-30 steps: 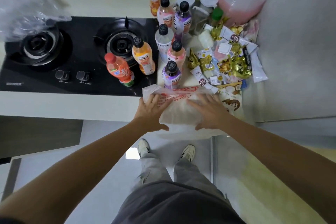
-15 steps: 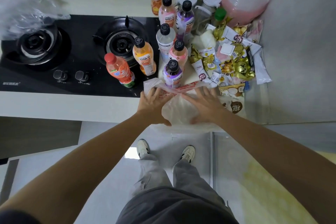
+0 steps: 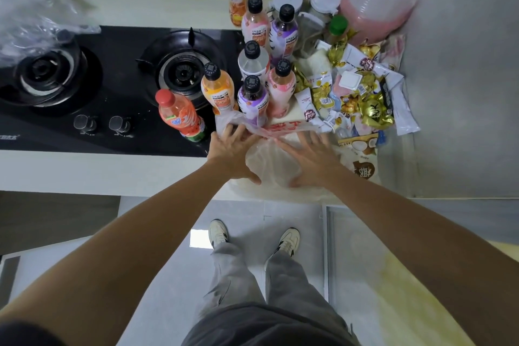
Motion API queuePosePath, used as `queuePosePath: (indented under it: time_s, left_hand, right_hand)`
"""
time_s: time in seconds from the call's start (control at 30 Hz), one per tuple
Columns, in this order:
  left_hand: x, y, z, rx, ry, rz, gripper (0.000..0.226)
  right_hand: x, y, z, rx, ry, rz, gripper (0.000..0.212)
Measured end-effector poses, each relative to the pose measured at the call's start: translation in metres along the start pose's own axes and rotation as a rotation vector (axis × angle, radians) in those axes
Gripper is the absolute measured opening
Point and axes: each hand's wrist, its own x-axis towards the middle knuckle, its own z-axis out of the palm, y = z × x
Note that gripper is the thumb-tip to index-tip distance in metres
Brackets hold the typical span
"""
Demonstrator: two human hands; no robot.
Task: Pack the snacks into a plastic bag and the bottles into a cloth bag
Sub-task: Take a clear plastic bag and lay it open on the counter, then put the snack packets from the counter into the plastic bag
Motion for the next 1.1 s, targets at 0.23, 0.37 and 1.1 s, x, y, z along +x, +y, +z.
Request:
queuePosePath:
  time_s: [0.23, 0.37, 1.1]
  left_hand:
    - [-0.012, -0.004, 0.003, -0.020, 0.017, -0.003, 0.124]
    - [-0.032, -0.007, 0.003, -0.024, 0.121, 0.012, 0.106]
    - [-0.084, 0.063, -0.075, -0.157, 0.245, 0.180, 0.042]
  right_hand:
    - [-0.004, 0.004, 0.000, -0.006, 0.052, -0.039, 0.124]
    - [-0.017, 0.003, -0.005, 0.027, 0.120, -0.079, 0.113]
    - [-0.101, 0.065, -0.020, 0.287, 0.488, 0.174, 0.040]
